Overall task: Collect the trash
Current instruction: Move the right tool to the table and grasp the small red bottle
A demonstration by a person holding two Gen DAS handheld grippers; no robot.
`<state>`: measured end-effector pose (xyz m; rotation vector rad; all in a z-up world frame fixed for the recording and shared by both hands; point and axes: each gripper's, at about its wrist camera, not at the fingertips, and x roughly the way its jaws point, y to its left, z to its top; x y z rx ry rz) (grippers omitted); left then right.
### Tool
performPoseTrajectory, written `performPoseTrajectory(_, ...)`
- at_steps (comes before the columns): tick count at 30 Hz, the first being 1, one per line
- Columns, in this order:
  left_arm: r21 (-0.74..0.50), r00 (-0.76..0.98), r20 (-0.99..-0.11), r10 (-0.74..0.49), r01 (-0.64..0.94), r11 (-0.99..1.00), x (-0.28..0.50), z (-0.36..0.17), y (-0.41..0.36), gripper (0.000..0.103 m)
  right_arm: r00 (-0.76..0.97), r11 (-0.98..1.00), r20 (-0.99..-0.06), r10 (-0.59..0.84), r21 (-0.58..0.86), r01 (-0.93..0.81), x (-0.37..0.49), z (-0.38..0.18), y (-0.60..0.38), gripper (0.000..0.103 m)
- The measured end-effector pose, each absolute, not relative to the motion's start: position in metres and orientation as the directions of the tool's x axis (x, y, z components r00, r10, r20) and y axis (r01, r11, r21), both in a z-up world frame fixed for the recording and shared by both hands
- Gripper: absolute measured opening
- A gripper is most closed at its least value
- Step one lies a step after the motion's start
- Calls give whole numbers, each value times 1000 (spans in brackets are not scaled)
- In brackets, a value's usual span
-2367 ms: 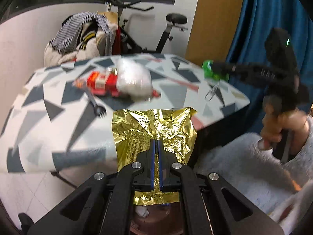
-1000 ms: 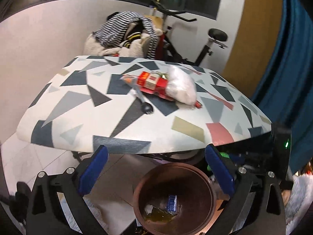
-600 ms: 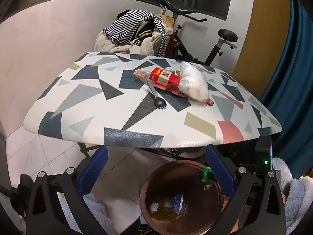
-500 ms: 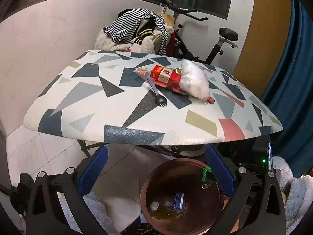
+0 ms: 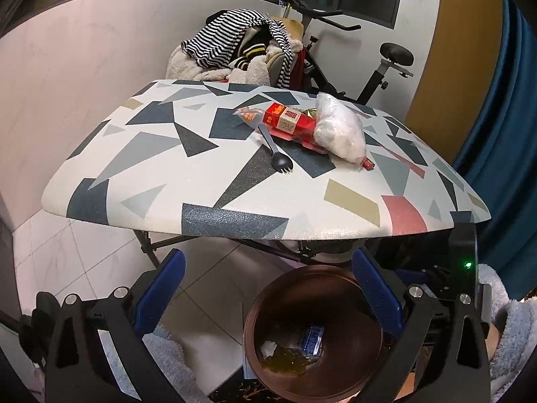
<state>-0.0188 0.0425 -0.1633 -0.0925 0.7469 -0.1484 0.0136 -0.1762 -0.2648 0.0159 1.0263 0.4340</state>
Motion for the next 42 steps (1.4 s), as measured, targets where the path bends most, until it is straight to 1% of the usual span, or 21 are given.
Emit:
performPoseTrajectory(9,-151,737,-654,-172,95,984,-17,-160,48,97,542,928,-766,345,193,-317,8,-233,-188,97)
performPoseTrajectory(12,-156,741,-649,-174,94,983,-15,-158,50,97,597,952,-745,298,185,-244,12,-217,-200,97)
performPoseTrajectory(16,-165,743,-644,-180,94,982,-8,-154,51,97,644,966,-720,259,179,-188,18,-202,-215,97)
performPoseTrajectory(18,-167,746,-641,-182,96,981,-5,-152,51,97,636,962,-722,272,190,-196,26,-198,-221,97)
performPoseTrajectory(23,-155,749,-639,-177,100,983,4,-150,52,97,654,971,-718,238,149,-189,52,-187,-239,97)
performPoseTrajectory(25,-157,748,-640,-177,99,983,8,-150,53,97,614,971,-756,227,126,-204,71,-186,-244,97)
performPoseTrajectory(27,-158,747,-641,-176,95,983,11,-152,53,97,602,979,-778,180,85,-184,86,-185,-249,97)
performPoseTrajectory(30,-165,746,-642,-178,92,982,17,-154,54,97,636,982,-754,164,63,-179,109,-180,-256,97)
performPoseTrajectory(32,-168,745,-643,-178,90,982,22,-156,55,97,622,980,-764,171,69,-184,130,-182,-259,86)
performPoseTrajectory(33,-169,745,-643,-177,88,982,23,-157,56,97,612,979,-770,180,80,-187,139,-182,-259,76)
performPoseTrajectory(35,-174,744,-644,-175,81,981,28,-159,57,97,593,977,-782,192,94,-193,161,-184,-257,67)
performPoseTrajectory(36,-179,744,-645,-175,76,981,30,-159,59,97,585,976,-788,191,91,-196,169,-186,-254,58)
performPoseTrajectory(37,-183,744,-645,-175,72,981,32,-160,61,97,571,975,-798,194,89,-206,178,-189,-250,53)
performPoseTrajectory(39,-188,742,-647,-173,64,980,37,-162,63,97,550,971,-811,201,90,-222,193,-194,-243,48)
performPoseTrajectory(42,-195,739,-652,-170,53,979,43,-165,67,97,530,964,-820,213,88,-252,207,-198,-227,47)
